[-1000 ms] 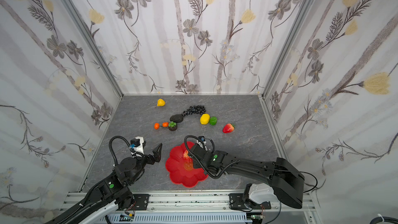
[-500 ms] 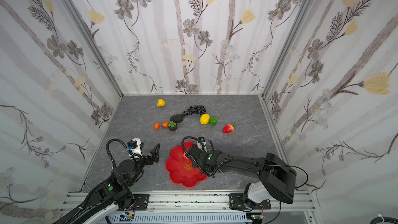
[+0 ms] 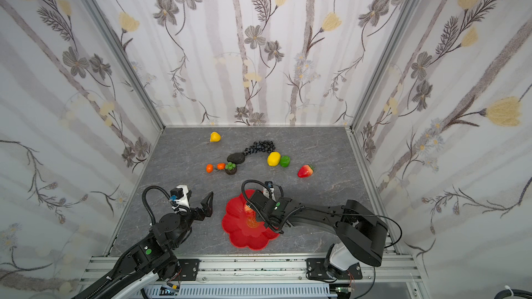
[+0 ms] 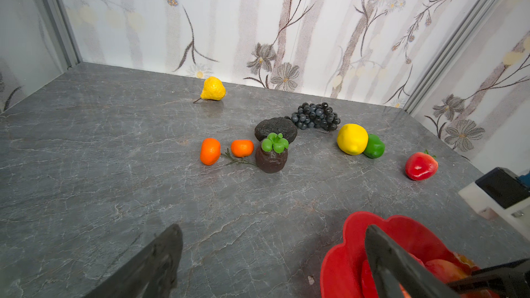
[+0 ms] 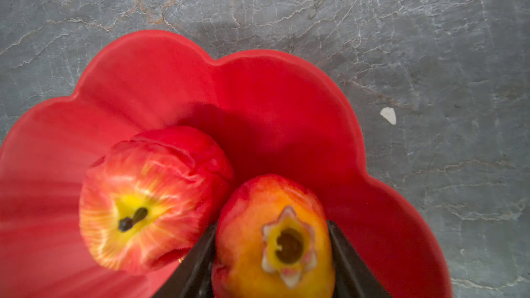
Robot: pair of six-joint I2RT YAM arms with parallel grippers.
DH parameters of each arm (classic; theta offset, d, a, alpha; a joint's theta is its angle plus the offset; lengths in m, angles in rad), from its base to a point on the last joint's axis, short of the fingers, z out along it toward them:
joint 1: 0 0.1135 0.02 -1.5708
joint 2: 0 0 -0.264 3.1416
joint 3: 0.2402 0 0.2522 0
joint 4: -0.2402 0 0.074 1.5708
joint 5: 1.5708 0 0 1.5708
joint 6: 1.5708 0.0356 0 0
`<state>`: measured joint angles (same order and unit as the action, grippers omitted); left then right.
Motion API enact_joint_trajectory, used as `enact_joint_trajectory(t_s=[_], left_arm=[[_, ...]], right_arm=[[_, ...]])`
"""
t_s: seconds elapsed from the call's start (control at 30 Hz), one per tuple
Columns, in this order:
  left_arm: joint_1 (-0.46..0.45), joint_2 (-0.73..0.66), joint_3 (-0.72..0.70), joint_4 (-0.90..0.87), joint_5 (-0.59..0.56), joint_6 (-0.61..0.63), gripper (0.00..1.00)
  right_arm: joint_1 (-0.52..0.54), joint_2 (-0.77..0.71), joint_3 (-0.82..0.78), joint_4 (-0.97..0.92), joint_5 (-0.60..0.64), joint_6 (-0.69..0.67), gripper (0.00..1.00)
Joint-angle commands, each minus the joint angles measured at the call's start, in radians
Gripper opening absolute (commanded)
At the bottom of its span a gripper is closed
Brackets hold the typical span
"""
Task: Arrange fruit in a fruit bowl
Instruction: Place the fruit in the fruit bowl.
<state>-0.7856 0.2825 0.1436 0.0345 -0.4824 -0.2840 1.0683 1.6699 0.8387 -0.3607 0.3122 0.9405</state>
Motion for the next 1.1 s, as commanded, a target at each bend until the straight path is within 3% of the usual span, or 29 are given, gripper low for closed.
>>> enact_joint_trajectory(t_s=[0.0,0.63,1.07], left_arm=[[0.004,0.0,-0.004,0.03,-0.018,-0.001,1.0],[0.009,-0.004,-0.007,0.024,-0.002,-0.004,1.0],[0.011,0.001,-0.007,0.024,-0.007,-0.004,1.0]], right_arm=[[-0.001,0.008,0.011,0.022,-0.001,0.013,0.55],[-0.002,0.032,0.042,0.009,0.01,0.017,0.66],[-0.001,-0.007,0.021,0.001,0.022,0.029,0.67]])
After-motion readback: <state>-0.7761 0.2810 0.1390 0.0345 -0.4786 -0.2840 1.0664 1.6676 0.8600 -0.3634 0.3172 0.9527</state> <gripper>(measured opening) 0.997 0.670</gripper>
